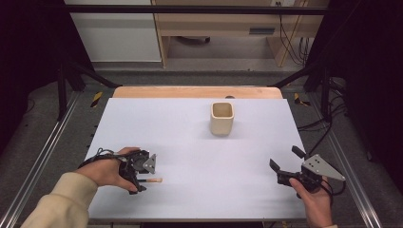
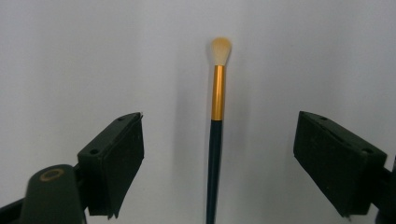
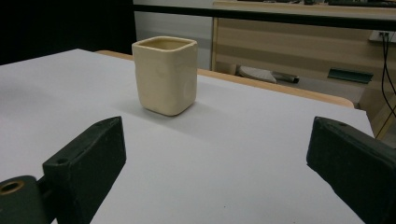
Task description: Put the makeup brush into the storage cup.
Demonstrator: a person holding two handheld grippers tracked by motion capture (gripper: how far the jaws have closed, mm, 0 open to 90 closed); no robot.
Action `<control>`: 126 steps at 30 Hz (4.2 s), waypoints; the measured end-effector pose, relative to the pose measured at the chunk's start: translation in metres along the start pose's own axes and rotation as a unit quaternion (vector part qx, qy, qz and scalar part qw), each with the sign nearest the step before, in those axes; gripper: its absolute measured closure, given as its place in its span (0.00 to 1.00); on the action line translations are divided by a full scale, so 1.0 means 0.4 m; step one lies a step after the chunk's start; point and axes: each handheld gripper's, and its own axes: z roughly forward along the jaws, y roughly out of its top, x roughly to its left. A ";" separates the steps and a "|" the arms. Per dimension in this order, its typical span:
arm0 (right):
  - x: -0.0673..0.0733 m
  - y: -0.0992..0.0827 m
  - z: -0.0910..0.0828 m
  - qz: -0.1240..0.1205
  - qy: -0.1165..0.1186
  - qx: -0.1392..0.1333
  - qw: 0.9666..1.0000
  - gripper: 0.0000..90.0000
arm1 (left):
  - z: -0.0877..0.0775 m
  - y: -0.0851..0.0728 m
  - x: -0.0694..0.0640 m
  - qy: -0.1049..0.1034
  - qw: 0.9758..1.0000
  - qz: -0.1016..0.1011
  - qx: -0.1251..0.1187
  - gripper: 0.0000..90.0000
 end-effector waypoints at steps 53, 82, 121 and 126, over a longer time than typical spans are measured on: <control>0.000 -0.001 0.001 0.001 0.002 0.004 1.000 0.06 | 0.058 0.000 -0.001 -0.013 0.999 -0.006 0.037 0.77; 0.001 -0.001 0.001 0.001 0.002 0.003 1.000 0.06 | 0.073 0.002 0.000 -0.018 0.999 -0.002 0.045 0.92; 0.000 -0.005 0.009 0.004 0.003 0.010 1.000 0.06 | -0.020 -0.007 0.031 0.048 0.996 -0.049 -0.050 0.93; 0.002 -0.005 0.007 0.002 0.003 0.009 1.000 0.06 | -0.031 -0.002 0.034 0.064 0.995 -0.054 -0.058 0.93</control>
